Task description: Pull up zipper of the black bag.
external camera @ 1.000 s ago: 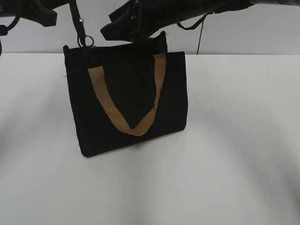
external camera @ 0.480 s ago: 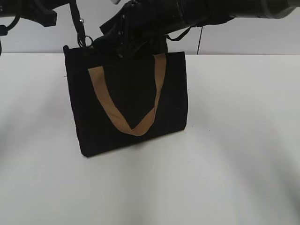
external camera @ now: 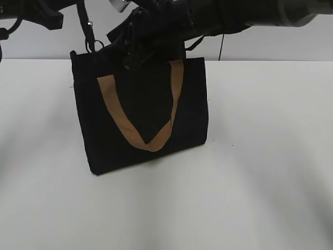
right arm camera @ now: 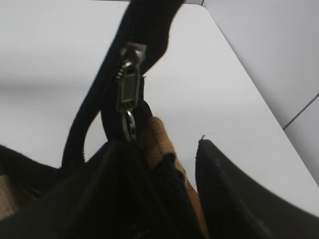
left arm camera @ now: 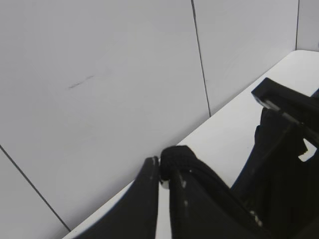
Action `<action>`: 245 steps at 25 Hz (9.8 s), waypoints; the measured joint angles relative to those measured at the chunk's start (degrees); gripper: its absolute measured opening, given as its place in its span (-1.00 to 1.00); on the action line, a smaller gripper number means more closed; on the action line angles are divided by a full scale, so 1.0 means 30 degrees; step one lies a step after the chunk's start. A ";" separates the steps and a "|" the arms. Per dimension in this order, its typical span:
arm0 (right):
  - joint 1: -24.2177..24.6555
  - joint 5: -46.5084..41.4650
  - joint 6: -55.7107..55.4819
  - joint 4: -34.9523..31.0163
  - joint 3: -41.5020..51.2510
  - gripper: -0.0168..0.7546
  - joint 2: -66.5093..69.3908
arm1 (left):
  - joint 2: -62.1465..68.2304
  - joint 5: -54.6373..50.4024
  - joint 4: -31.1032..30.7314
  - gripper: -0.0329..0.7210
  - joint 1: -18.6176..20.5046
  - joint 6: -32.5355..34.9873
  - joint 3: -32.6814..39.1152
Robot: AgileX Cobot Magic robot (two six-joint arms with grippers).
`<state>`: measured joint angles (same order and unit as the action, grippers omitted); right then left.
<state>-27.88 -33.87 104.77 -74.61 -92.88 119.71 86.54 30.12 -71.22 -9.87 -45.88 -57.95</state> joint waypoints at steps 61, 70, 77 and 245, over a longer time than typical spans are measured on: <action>-0.0799 0.0364 0.0979 -0.0155 0.0000 -0.72 -0.0166 | 0.0016 0.0000 0.0024 -0.86 0.0000 -0.0017 0.0000; -0.0799 0.0364 0.0890 -0.0094 0.0000 -0.99 -0.0166 | 0.0016 -0.0018 0.0024 -0.86 0.0000 -0.0017 0.0000; -0.0565 0.0316 -0.2327 0.2157 0.0000 -0.99 -0.1057 | -0.0178 -0.0377 0.0067 -0.86 0.0000 -0.0017 0.0000; 0.9352 -0.9652 -3.0454 2.1927 2.2051 -0.03 -4.0064 | -2.8924 -3.0279 2.5568 -0.10 0.2996 1.5939 0.9035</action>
<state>0.17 -62.83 13.41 -8.83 -26.73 -0.48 -0.23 -60.72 5.48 -0.88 1.94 -30.84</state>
